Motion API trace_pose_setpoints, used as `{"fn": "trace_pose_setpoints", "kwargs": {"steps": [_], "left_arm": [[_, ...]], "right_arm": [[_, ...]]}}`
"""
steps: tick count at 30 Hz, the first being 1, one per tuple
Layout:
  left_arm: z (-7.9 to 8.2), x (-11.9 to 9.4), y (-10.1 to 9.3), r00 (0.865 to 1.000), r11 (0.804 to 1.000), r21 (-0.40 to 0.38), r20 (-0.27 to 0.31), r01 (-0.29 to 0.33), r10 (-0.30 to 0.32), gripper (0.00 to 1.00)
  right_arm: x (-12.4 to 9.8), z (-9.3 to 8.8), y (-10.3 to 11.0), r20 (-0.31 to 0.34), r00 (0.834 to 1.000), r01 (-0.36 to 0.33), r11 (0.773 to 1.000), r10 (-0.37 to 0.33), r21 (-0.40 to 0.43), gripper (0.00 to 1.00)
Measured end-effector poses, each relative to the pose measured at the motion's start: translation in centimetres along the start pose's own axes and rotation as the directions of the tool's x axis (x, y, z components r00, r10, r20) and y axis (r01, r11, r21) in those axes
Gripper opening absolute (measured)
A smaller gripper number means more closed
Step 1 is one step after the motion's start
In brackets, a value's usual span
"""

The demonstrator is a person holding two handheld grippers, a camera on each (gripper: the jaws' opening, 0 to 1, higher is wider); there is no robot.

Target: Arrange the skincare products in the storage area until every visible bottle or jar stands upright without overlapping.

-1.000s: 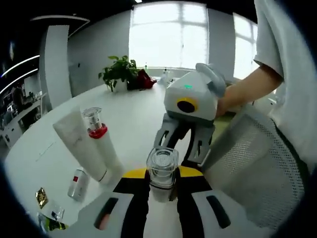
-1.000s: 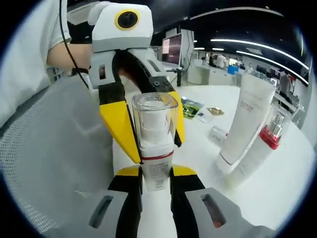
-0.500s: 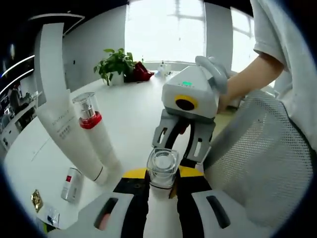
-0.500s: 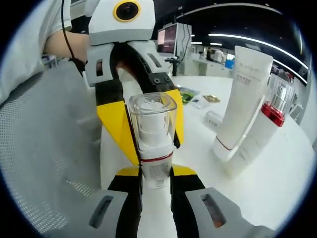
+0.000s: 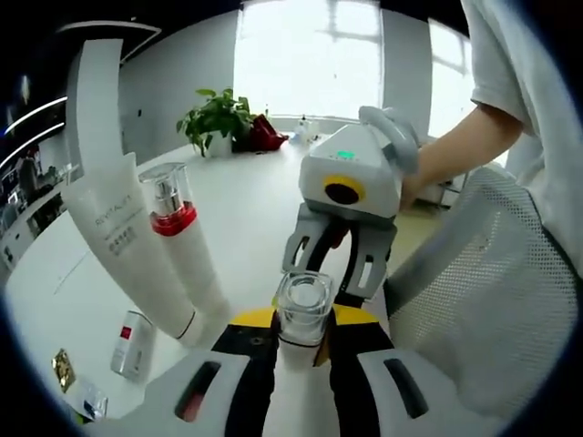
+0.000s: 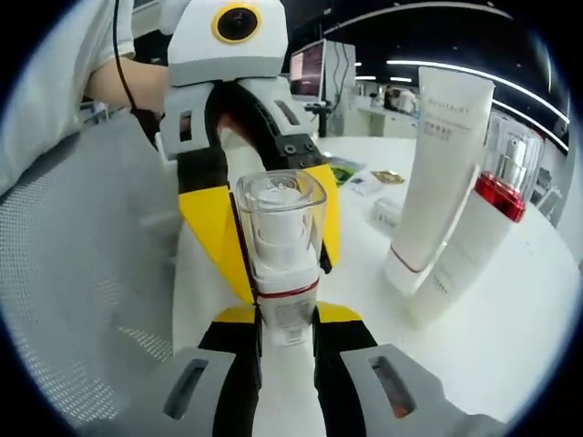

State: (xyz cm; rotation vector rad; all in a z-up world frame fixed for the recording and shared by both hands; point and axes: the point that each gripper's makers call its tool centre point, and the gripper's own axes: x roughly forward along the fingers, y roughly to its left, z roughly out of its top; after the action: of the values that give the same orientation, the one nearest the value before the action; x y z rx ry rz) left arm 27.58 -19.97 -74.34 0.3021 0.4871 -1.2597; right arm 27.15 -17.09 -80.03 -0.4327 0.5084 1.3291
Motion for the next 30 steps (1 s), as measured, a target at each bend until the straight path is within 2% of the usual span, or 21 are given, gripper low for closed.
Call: {"fn": "trace_pose_setpoints", "kwargs": {"steps": [9,18,30], "left_arm": [[-0.3,0.1,1.7,1.0,0.999,-0.01,-0.007,-0.03,0.03,0.31],[-1.5,-1.2,3.0,0.997,0.995,-0.061,-0.015,-0.08,0.079,0.4],[-3.6,-2.1,3.7,0.994,0.989,-0.094,-0.039,-0.11,0.107,0.38]], "right_arm": [[-0.6,-0.4,-2.5,-0.003,1.0,0.016,1.0,-0.016,0.015,0.2],[-0.7,-0.6,-5.6,-0.001,1.0,0.006,1.0,-0.006,0.0,0.2],[-0.7,-0.7,-6.9,-0.008,1.0,-0.004,1.0,0.004,-0.025,0.21]]}}
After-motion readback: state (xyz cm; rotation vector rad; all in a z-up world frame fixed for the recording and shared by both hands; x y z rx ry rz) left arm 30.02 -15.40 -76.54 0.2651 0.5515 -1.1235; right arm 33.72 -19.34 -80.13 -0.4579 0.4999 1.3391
